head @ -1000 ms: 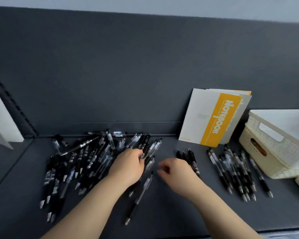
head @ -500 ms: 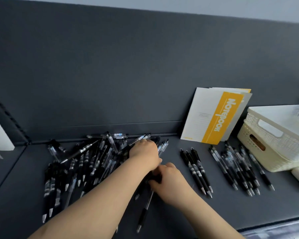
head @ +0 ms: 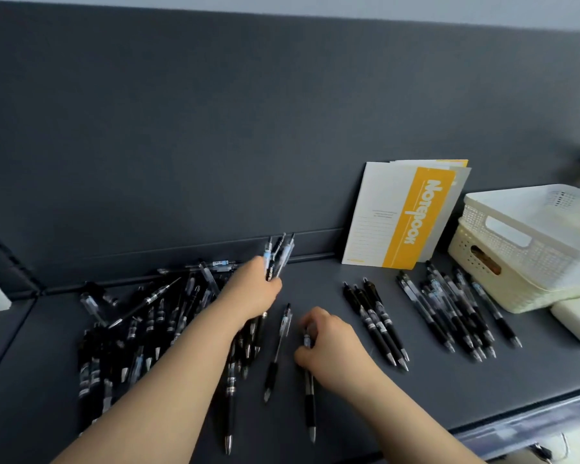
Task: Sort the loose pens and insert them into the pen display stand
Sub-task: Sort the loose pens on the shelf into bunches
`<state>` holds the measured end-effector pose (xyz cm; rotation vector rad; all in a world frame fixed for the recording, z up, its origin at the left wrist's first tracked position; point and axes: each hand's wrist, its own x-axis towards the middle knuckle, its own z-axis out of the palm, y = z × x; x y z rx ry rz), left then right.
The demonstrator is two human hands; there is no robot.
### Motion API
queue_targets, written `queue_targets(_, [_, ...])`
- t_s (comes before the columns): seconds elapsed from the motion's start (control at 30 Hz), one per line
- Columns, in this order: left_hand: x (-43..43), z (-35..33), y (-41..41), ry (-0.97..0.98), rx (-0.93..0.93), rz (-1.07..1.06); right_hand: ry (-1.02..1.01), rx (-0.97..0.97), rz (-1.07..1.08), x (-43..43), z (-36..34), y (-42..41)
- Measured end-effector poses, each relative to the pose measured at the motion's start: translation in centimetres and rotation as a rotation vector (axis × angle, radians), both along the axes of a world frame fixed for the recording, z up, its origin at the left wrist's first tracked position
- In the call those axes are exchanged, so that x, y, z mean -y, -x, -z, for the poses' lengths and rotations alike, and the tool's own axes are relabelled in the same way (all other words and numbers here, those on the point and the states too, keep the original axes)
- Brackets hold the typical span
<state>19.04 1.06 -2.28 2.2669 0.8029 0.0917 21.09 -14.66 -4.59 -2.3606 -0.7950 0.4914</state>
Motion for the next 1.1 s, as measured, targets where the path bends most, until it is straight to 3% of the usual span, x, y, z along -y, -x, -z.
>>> queue_targets(0.1, [-0.3,-1.3,1.7,0.413,0.267,-0.142,-0.165,-0.189,0.105,0.2,-0.4,-0.8])
queue_targets(0.23, [1.6,-2.7,3.7,0.978,0.445,-0.245,-0.567,-0.509,0.207,0.6,-1.3,-2.1])
queue_targets(0.3, [3.2,-2.5,4.2,1.091,0.449,-0.236,-0.719,-0.6,0.254,0.8,-2.0,-2.5])
queue_targets(0.43, [6.5,-1.7,4.3,1.124,0.384,-0.203,-0.872,-0.715,0.31,1.7,-3.1,-2.9])
queue_targets(0.67, [11.2,-1.1,2.7,1.013,0.385,0.003,-0.7,-0.587,0.21,3.9,-2.9,-3.5])
queue_targets(0.77, [12.4,-1.0,1.7,1.032,0.375,-0.029,-0.69,-0.583,0.24,5.4,-2.6,-5.0])
queue_targets(0.83, [12.9,-0.9,0.7,1.059,0.376,-0.12,-0.638,-0.45,0.268,6.5,-2.7,-6.6])
queue_targets(0.97, [13.6,-0.6,-1.1,1.127,0.378,-0.314,-0.297,0.007,0.271,9.8,-3.6,-11.3])
queue_targets(1.1, [14.4,-0.2,-2.6,1.163,0.38,-0.342,0.119,0.163,0.199,12.8,-3.8,-15.3])
